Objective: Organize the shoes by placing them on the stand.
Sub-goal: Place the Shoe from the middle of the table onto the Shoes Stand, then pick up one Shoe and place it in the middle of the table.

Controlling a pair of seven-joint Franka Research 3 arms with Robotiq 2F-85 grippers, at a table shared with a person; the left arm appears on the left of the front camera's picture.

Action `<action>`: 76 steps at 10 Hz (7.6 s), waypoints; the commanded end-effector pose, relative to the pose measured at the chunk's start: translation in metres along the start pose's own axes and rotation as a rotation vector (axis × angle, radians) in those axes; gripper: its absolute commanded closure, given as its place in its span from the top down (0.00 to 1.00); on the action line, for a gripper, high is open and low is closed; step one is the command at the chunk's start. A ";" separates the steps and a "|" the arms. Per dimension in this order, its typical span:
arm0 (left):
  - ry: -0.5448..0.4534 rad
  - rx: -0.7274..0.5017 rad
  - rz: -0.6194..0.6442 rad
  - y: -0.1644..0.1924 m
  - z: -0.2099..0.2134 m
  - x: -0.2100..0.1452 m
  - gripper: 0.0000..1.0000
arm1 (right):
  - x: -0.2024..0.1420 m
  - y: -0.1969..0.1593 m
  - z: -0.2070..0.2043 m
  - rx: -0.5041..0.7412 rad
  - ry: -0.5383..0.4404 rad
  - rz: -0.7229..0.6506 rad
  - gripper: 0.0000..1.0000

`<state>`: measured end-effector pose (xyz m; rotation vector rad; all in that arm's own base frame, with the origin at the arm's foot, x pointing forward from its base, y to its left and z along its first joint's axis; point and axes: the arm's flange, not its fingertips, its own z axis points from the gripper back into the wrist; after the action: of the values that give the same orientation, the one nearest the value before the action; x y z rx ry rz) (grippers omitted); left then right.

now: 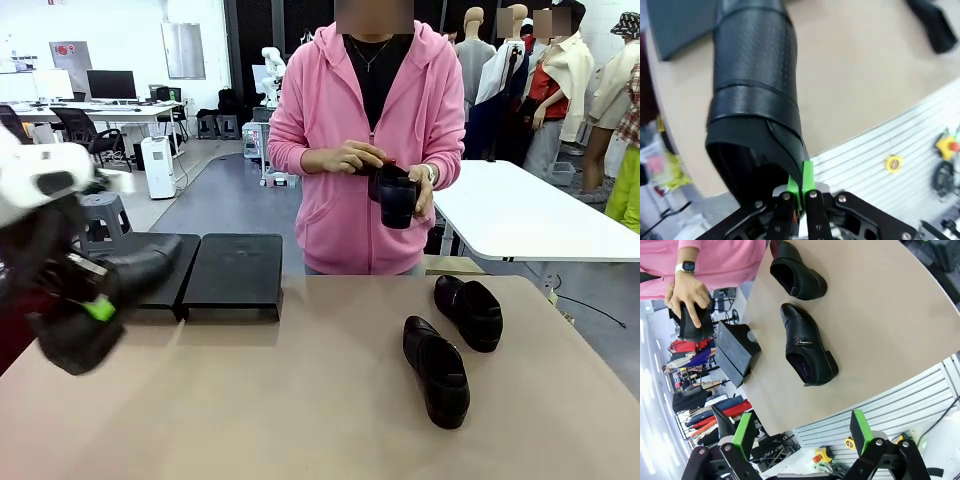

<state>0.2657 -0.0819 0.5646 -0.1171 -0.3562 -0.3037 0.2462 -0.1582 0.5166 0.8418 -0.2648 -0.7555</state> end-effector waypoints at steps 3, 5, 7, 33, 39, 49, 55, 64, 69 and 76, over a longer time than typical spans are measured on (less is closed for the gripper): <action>0.000 0.000 0.000 0.000 0.000 0.000 0.00 | -0.001 0.004 0.002 0.016 0.001 -0.017 1.00; 0.009 0.005 0.064 0.026 0.000 -0.003 0.00 | -0.001 0.004 0.002 0.016 0.001 -0.017 1.00; 0.192 -0.121 0.067 0.089 -0.029 0.064 0.00 | -0.001 0.004 0.002 0.016 0.001 -0.017 1.00; -0.245 0.245 0.071 0.151 -0.167 0.175 1.00 | -0.001 0.004 0.002 0.016 0.001 -0.017 1.00; -0.018 -0.348 0.096 0.064 -0.024 0.017 1.00 | -0.001 0.004 0.002 0.016 0.001 -0.017 1.00; 0.016 -0.399 0.226 0.072 -0.015 -0.011 1.00 | -0.001 0.004 0.002 0.016 0.001 -0.017 1.00; 0.016 -0.399 0.226 0.072 -0.015 -0.011 1.00 | -0.001 0.004 0.002 0.016 0.001 -0.017 1.00; 0.016 -0.399 0.226 0.072 -0.015 -0.011 1.00 | -0.017 0.119 -0.088 -0.415 -0.274 0.218 1.00; 0.016 -0.399 0.226 0.072 -0.015 -0.011 1.00 | 0.043 -0.017 0.117 -0.180 -0.096 0.041 1.00; 0.016 -0.399 0.226 0.072 -0.015 -0.011 1.00 | -0.002 0.060 0.013 -0.269 0.155 0.386 1.00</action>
<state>0.2844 -0.0164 0.5422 -0.5379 -0.2599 -0.1350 0.2462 -0.1885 0.5631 0.6425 -0.1546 -0.4321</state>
